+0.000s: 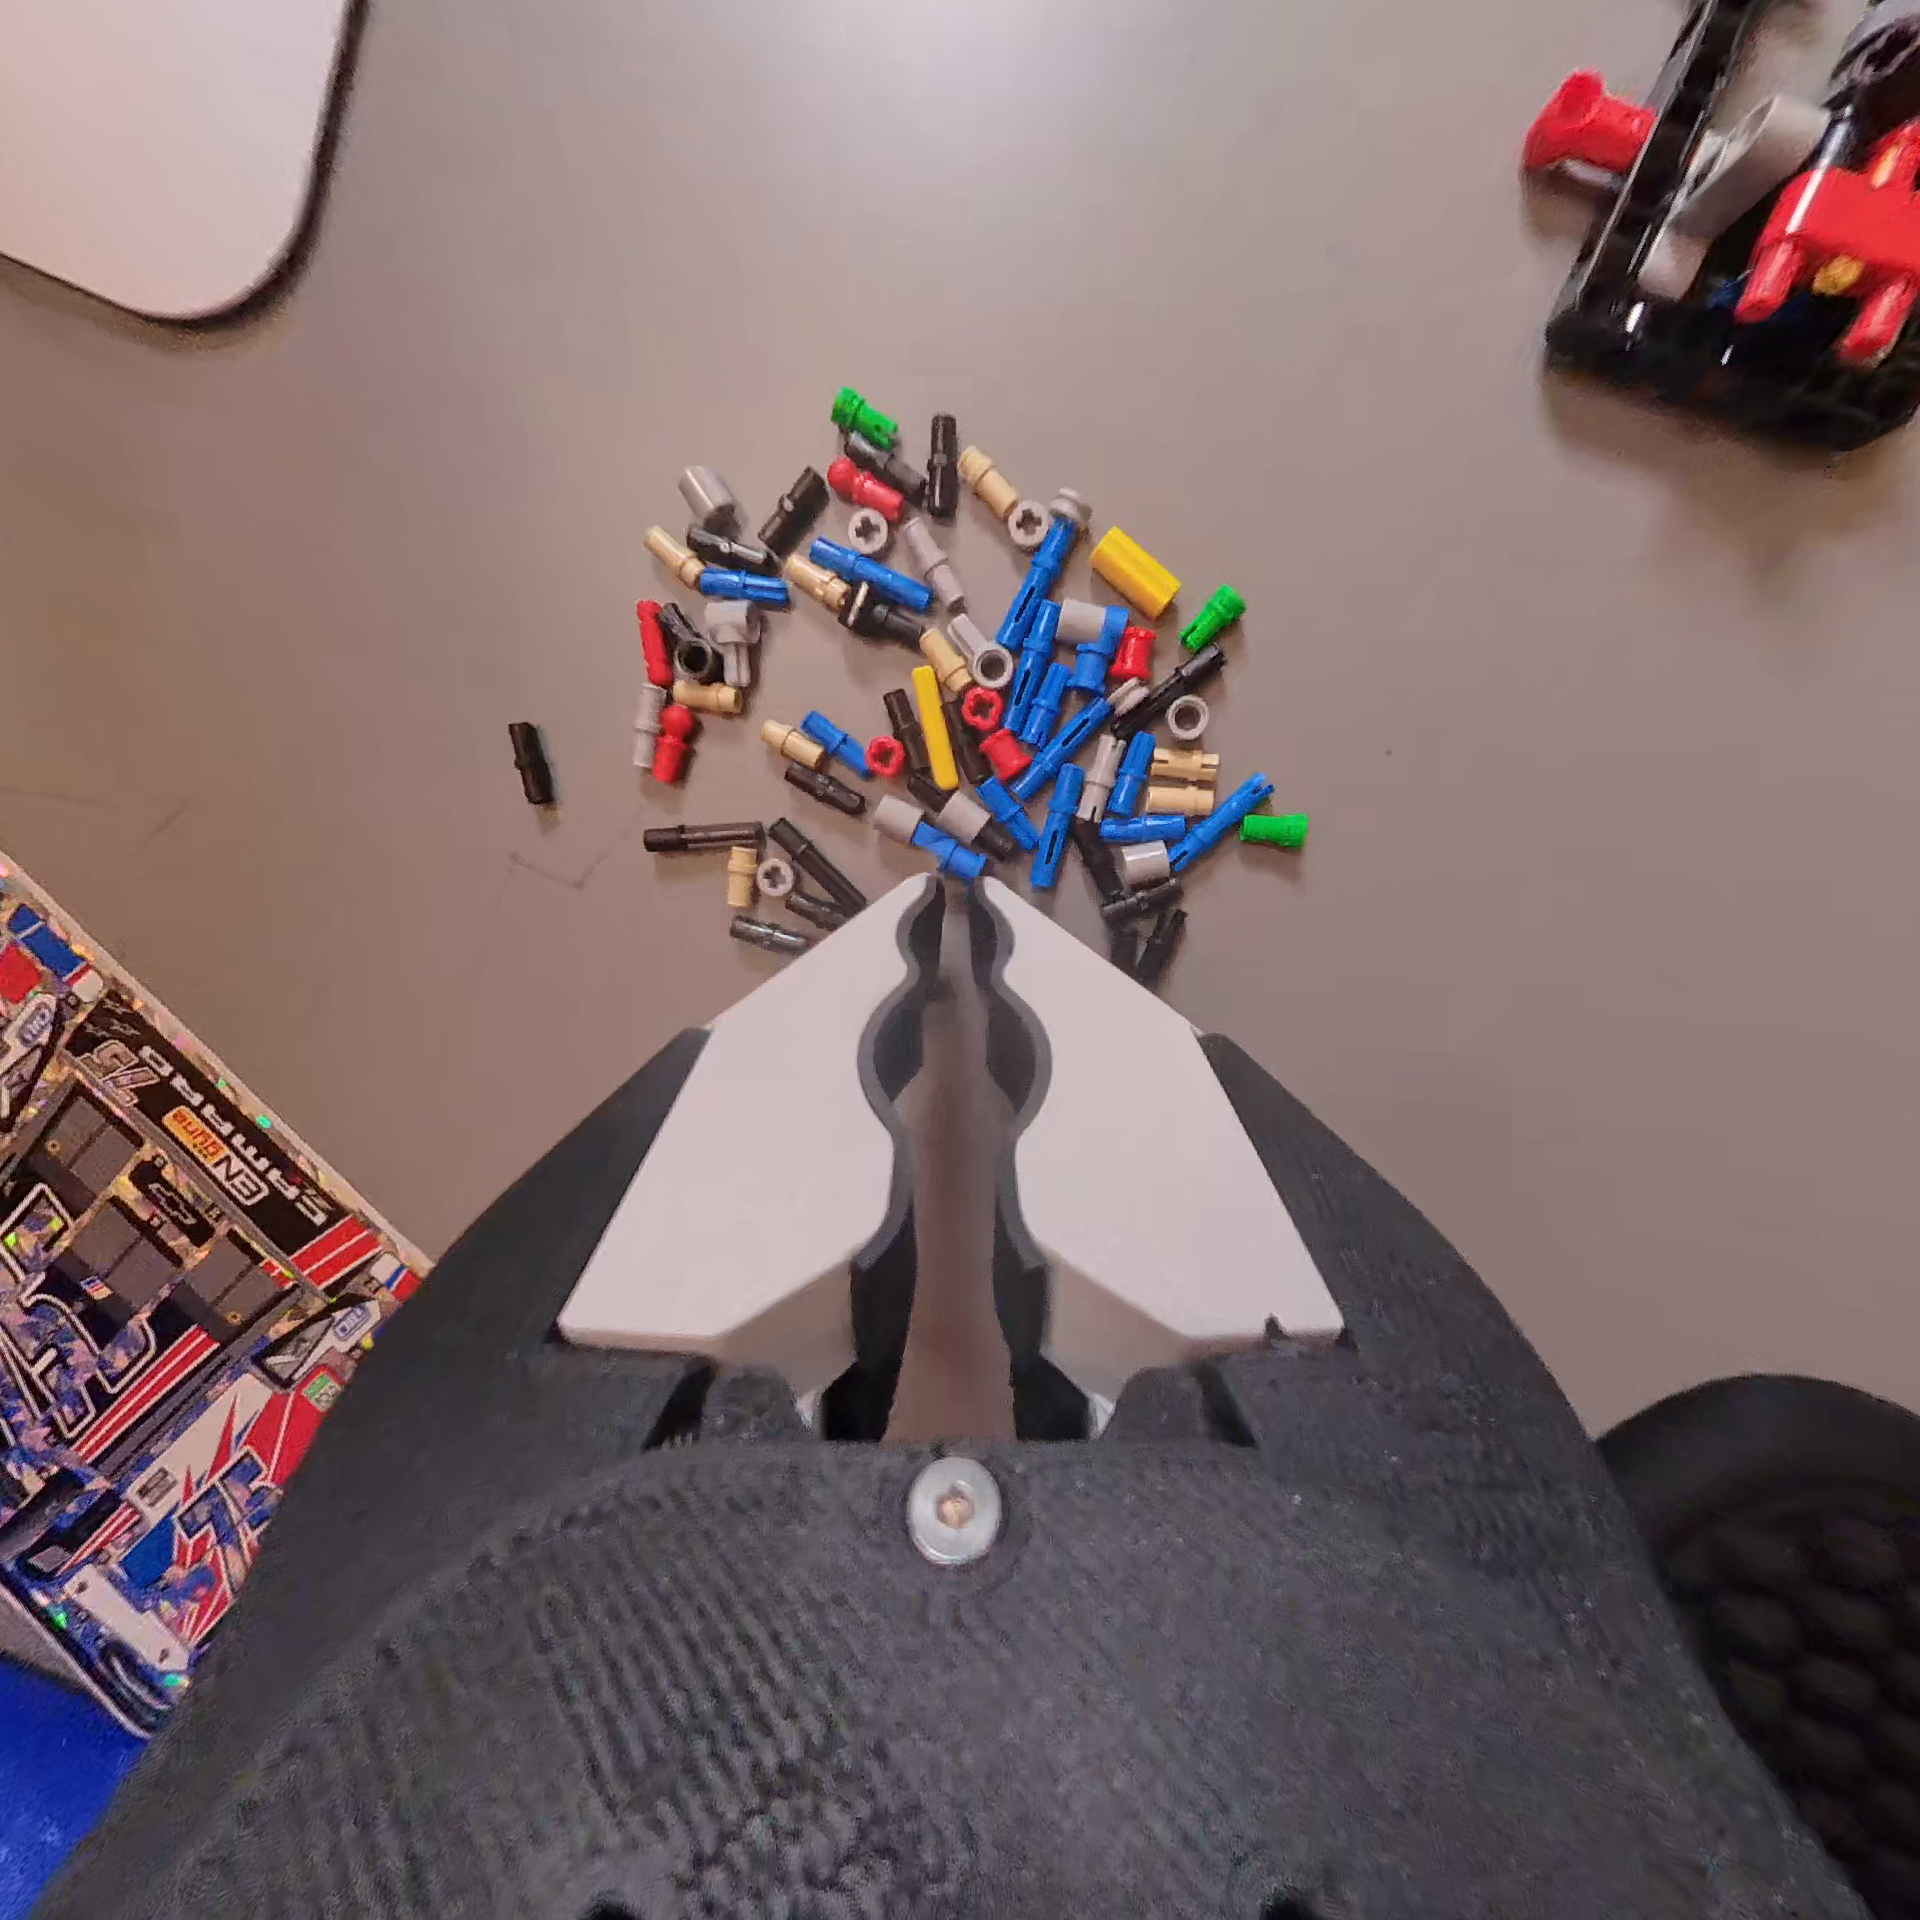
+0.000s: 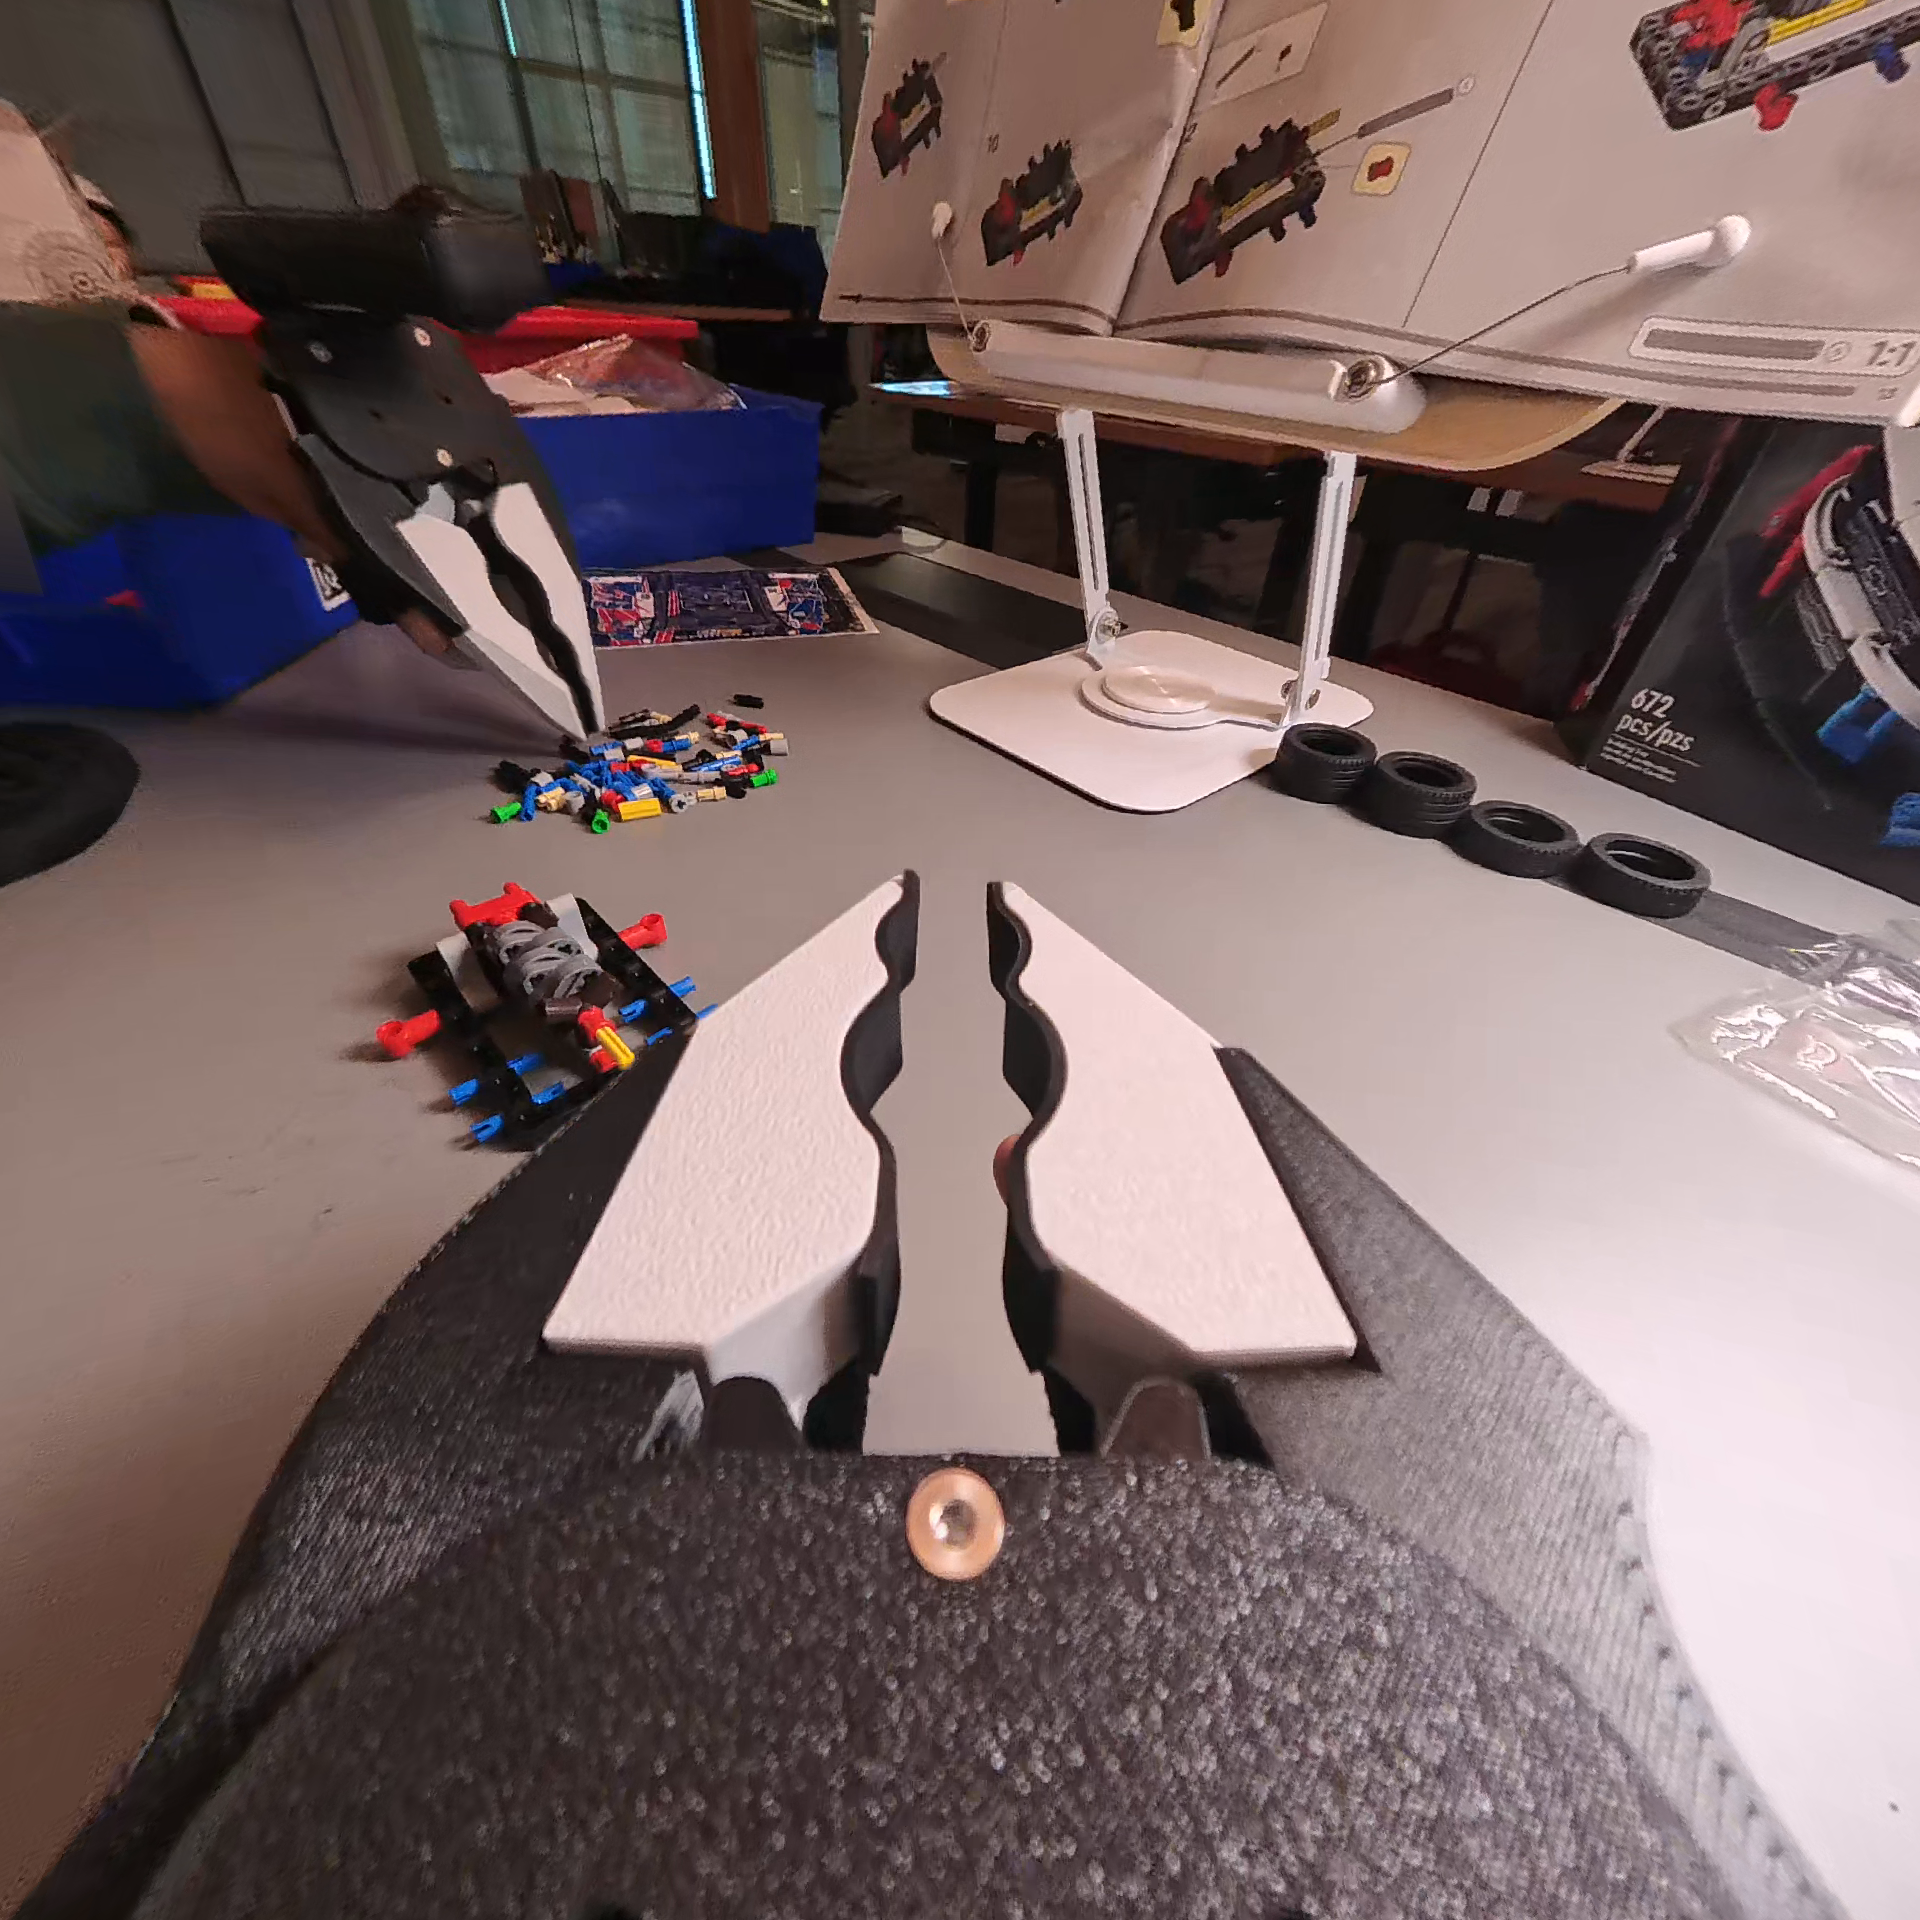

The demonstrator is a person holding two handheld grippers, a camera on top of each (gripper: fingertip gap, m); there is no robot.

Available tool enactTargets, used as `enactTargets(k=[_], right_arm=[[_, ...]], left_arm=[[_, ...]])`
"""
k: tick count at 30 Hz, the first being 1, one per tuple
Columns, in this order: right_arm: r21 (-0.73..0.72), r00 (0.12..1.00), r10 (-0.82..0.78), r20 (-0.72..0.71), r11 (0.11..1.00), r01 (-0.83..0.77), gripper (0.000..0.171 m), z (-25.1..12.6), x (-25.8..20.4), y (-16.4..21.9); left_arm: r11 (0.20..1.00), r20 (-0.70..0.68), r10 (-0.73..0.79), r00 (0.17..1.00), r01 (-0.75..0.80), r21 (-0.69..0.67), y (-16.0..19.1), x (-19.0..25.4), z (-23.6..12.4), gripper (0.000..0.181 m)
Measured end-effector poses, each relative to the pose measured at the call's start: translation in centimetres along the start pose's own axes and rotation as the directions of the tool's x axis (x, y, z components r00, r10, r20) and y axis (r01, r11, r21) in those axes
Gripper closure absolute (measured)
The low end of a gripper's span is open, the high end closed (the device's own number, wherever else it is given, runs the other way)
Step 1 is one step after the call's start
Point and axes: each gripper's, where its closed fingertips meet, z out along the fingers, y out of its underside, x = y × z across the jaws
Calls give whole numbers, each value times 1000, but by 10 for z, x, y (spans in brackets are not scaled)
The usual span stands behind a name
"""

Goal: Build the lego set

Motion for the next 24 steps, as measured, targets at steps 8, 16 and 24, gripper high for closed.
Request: enactTargets(k=[8,16,24], right_arm=[[-3,1000,4,-2,1000,-4,161,-1,5,1],[-20,1000,16,-3,1000,-16,161,0,6,5],[-24,1000,-15,16,1000,16,160,0,1,5]], left_arm=[[998,-55,6,998,-10,-61,11,5,2,169],[999,-69,-7,998,3,-53,10,4,5,178],[993,-9,7,1000,-6,122,-36,4,-24,178]])
